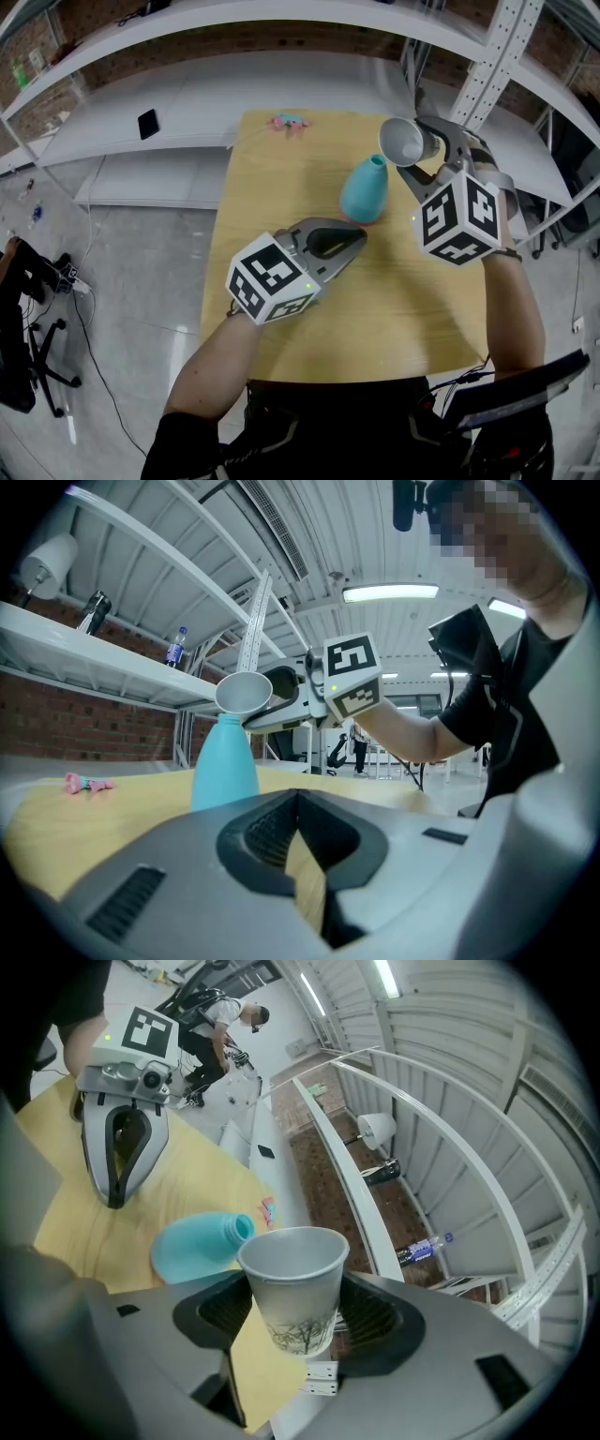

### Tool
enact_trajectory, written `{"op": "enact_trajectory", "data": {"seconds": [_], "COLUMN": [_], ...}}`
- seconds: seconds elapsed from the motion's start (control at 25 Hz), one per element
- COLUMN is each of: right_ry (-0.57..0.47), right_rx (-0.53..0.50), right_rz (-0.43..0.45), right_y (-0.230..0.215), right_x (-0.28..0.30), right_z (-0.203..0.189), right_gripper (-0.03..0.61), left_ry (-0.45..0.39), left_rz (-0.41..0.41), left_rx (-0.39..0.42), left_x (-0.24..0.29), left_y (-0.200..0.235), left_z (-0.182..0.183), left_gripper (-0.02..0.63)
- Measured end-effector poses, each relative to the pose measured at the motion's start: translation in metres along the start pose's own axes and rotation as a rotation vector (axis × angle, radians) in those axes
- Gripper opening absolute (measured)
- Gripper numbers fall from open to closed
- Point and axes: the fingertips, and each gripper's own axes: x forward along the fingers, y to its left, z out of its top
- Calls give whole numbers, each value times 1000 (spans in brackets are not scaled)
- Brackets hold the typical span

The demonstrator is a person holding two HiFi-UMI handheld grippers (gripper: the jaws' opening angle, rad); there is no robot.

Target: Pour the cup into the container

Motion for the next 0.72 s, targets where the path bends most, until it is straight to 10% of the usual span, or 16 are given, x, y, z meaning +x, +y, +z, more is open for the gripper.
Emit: {"op": "enact_trajectory", "data": {"seconds": [0.72], "right_ry": [29], "right_rx": [-146], "right_rz": [-24], "right_y": [2], "right_x": [0], "right_z": [6], "right_gripper": [295], "left_ry": [-1], "left_rz": [-6], "left_rx": [1], "left_x": [0], "left_y": [-1], "left_z": [-1], "left_gripper": [1]}}
